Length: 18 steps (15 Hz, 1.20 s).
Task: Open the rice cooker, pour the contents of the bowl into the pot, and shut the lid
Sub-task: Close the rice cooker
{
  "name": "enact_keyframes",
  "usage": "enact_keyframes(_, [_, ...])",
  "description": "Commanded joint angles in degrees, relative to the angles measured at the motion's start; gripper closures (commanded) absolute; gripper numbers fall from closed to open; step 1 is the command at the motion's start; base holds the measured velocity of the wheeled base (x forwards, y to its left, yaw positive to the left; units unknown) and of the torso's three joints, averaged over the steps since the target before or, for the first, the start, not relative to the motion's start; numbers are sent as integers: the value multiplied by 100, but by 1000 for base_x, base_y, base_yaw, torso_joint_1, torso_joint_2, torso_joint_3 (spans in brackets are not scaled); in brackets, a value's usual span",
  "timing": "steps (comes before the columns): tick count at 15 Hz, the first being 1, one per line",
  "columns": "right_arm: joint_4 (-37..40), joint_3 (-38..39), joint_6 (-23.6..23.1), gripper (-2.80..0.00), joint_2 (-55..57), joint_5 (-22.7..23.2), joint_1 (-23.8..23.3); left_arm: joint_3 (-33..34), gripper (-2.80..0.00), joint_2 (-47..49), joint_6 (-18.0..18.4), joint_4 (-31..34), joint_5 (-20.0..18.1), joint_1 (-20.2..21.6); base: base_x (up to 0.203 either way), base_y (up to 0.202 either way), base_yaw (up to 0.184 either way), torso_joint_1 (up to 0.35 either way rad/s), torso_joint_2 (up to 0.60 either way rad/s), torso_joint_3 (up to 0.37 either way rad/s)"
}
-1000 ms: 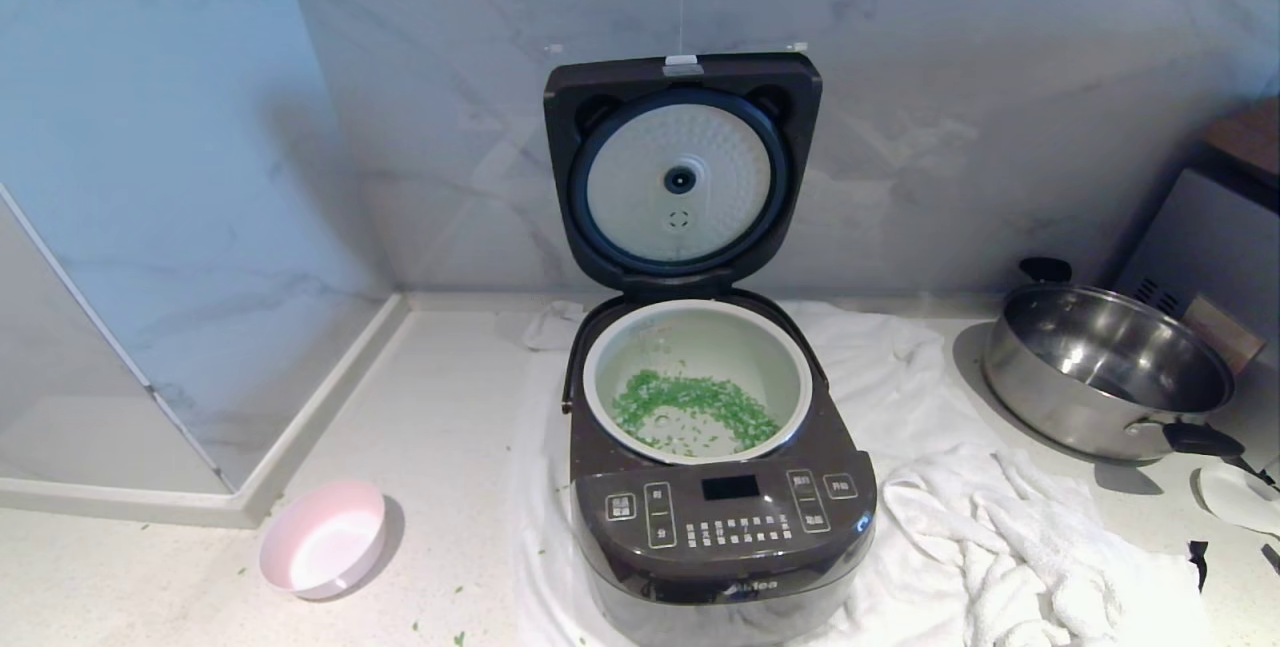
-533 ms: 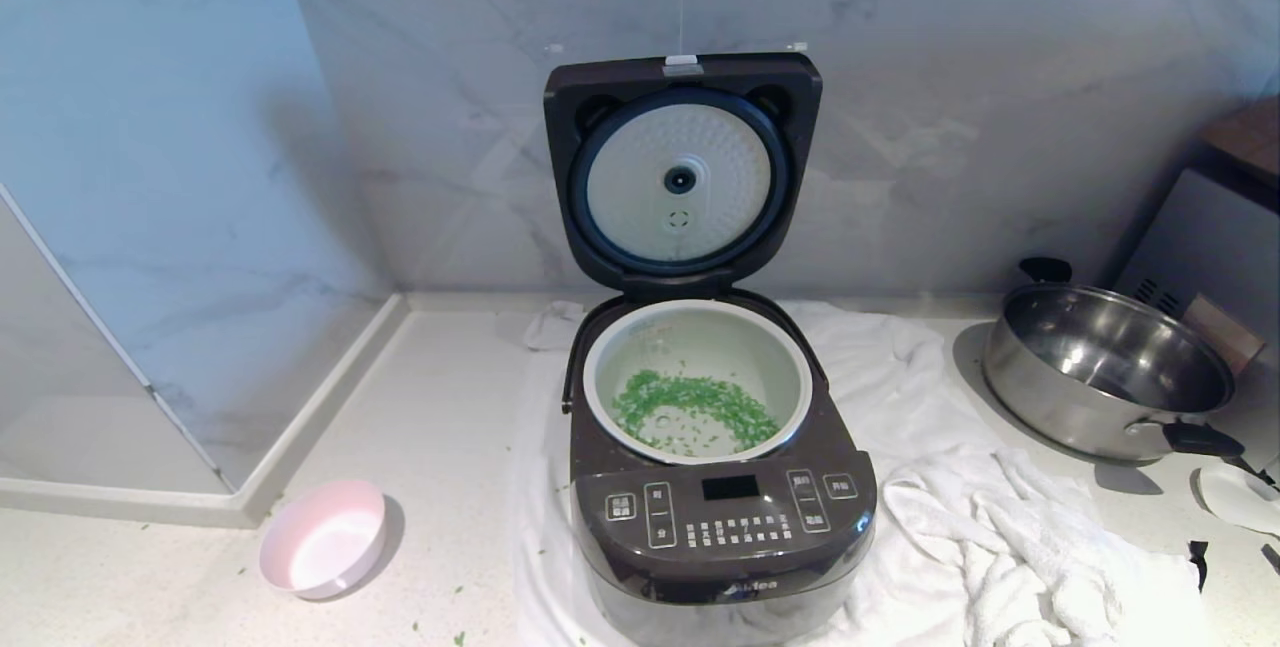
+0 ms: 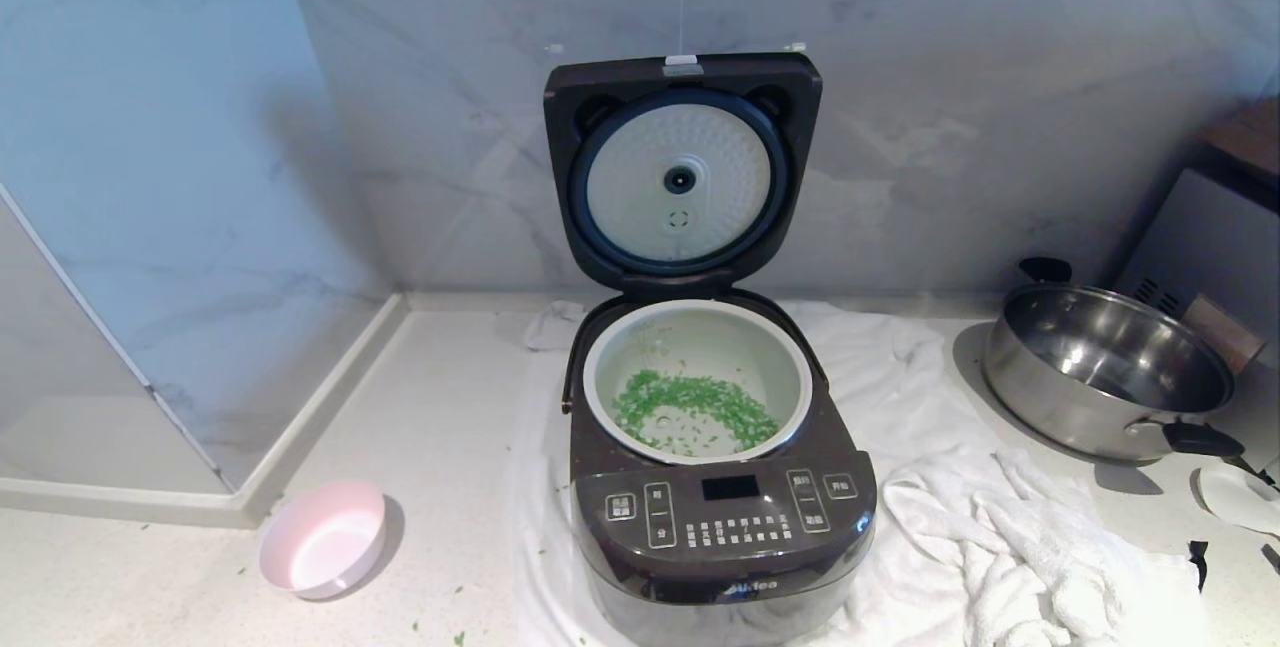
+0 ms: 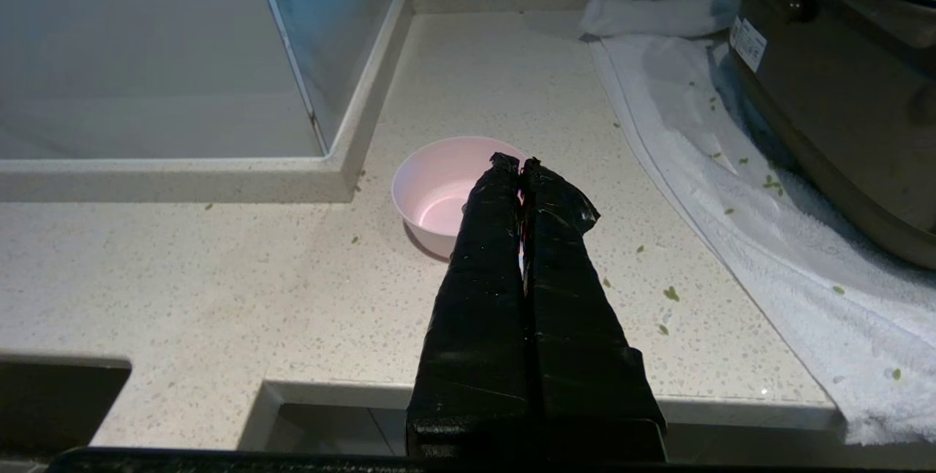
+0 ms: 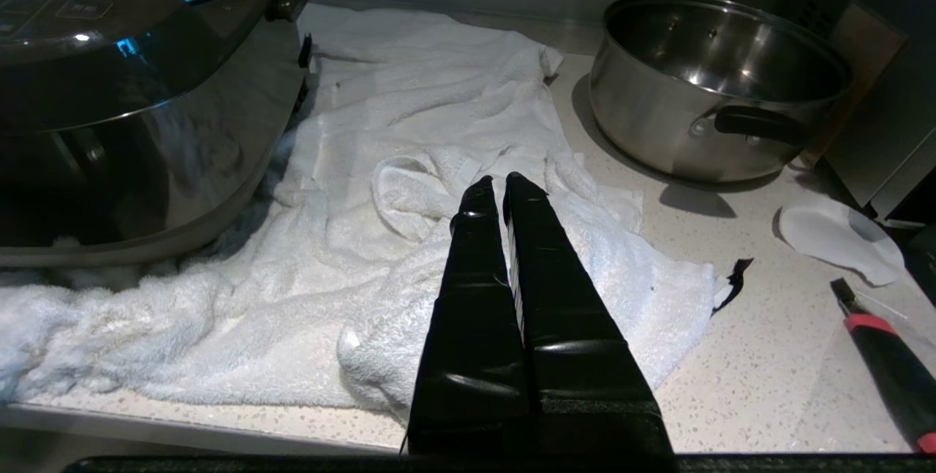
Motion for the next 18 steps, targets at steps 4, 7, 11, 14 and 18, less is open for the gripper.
enact_keyframes(4, [-2, 7, 142, 0, -9, -34, 1, 18, 0, 16, -348, -12, 81, 2, 0, 0, 0, 0, 0, 0])
enact_keyframes(7, [7, 7, 116, 0, -9, -37, 1, 9, 0, 16, -324, -22, 81, 1, 0, 0, 0, 0, 0, 0])
enact_keyframes(11, [5, 7, 179, 0, -9, -67, 1, 9, 0, 16, -331, -22, 81, -6, 0, 0, 0, 0, 0, 0])
enact_keyframes(14, [-11, 7, 334, 0, 0, -126, 1, 17, 0, 16, -331, -22, 81, 3, 0, 0, 0, 0, 0, 0])
enact_keyframes(18, [-11, 7, 424, 0, 0, -168, 1, 9, 0, 16, -339, -22, 81, -3, 0, 0, 0, 0, 0, 0])
